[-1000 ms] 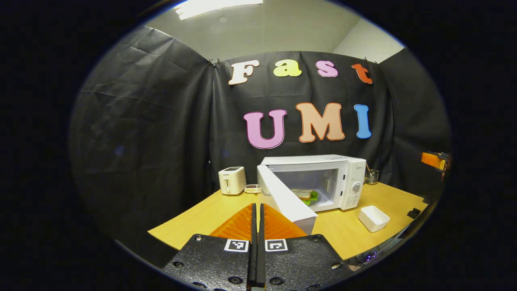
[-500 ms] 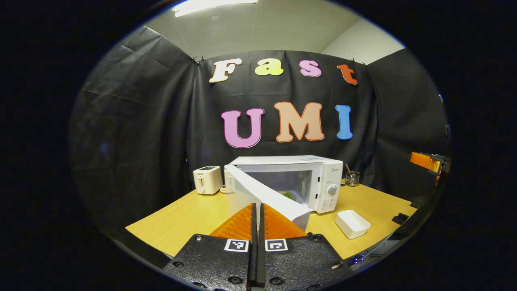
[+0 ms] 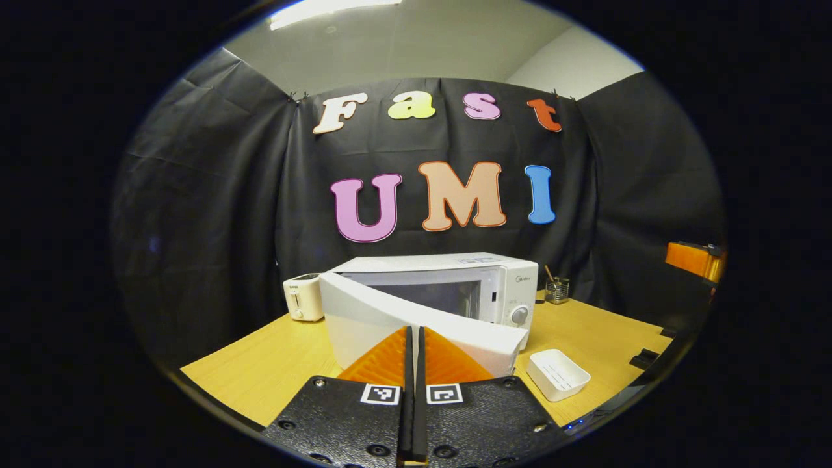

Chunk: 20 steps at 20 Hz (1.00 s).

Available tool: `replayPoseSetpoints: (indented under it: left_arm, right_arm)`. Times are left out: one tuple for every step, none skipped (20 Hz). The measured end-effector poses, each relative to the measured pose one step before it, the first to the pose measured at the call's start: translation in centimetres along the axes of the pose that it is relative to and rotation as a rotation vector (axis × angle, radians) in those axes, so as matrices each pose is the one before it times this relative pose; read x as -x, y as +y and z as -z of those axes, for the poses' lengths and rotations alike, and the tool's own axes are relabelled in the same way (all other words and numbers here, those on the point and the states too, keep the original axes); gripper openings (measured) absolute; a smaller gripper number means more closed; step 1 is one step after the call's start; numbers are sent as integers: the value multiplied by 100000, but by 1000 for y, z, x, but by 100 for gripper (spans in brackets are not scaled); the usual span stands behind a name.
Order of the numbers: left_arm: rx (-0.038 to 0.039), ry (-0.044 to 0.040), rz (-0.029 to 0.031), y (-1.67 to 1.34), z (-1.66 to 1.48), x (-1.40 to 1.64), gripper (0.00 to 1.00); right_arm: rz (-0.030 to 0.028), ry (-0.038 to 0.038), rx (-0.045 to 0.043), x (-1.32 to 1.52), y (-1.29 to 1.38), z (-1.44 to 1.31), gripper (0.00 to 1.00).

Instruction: Open the microwave oven with the left hand, put the food in, and close the microwave oven.

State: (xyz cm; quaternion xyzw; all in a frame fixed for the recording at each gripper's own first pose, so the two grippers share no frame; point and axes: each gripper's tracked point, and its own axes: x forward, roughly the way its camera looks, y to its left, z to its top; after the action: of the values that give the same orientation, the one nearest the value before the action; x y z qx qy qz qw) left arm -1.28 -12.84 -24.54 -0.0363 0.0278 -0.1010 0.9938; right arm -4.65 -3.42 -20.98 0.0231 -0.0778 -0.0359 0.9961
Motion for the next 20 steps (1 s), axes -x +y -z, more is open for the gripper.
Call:
replayPoseSetpoints:
  left_arm:
    - [1909, 370, -585, -145, 85, -630, 1]
    - [2166, 298, -321, -139, 310, -692, 1]
    - [2597, 593, -298, -137, 108, -700, 1]
    - [2269, 790, -279, -25, 377, -693, 0]
    - [1861, 1581, -310, 35, 434, -721, 1]
    - [1876, 1269, -514, 123, 445, -612, 1]
    - [1200, 1169, -216, 87, 336, -410, 1]
    - [1298, 916, -353, 26, 255, -621, 1]
    - [444, 581, -349, 7, 141, -630, 1]
    - [-68, -139, -499, 26, 99, -602, 1]
    - [-450, -161, -623, 26, -97, -547, 1]
    - [-902, 258, -445, -93, -126, -404, 1]
    - [-407, -98, -193, -276, -112, -449, 1]
    - [-608, 350, 520, -491, -98, -278, 1]
    - [-1181, -757, 681, -507, -233, -354, 1]
    - [-922, -217, 1040, -578, -161, -314, 0]
    - [-1054, -178, 1262, -654, -104, -299, 0]
    - [-839, -672, 955, -497, -292, -264, 1]
    - [-882, -646, 875, -496, -143, -304, 1]
    - [-1215, -690, 1000, -538, -153, -308, 1]
  right_arm:
    - [-1360, 237, -663, 91, 582, 73, 92]
    - [-1502, 104, -21, 134, 601, 111, 92]
    - [-1366, 418, 828, 63, 532, 156, 92]
    - [-1069, 693, 1226, 113, 375, 231, 92]
    - [152, 526, 683, -51, 122, 124, 92]
    - [264, -376, 149, -127, -25, -40, 92]
    - [-81, -600, 18, -139, 178, -144, 92]
    - [498, -261, -81, -155, 83, -74, 92]
    - [593, -79, 12, -289, -14, 5, 92]
    - [387, 373, 139, -248, -105, 264, 92]
    - [-235, 962, -168, -187, -7, 315, 92]
    - [-853, 1299, -613, -51, 126, 446, 92]
    - [-832, 1170, -1073, -184, 82, 289, 98]
    - [-581, 940, -971, -74, 68, 164, 92]
    - [-85, 584, -384, -140, -145, 150, 92]
    - [534, 206, 47, -103, -312, 55, 92]
    - [1090, -201, 694, -67, -330, -117, 92]
    - [1180, -368, 1268, 64, -345, -68, 92]
    - [1358, -261, 1530, 138, -393, -71, 91]
    - [980, -363, 1172, 148, -264, -148, 91]
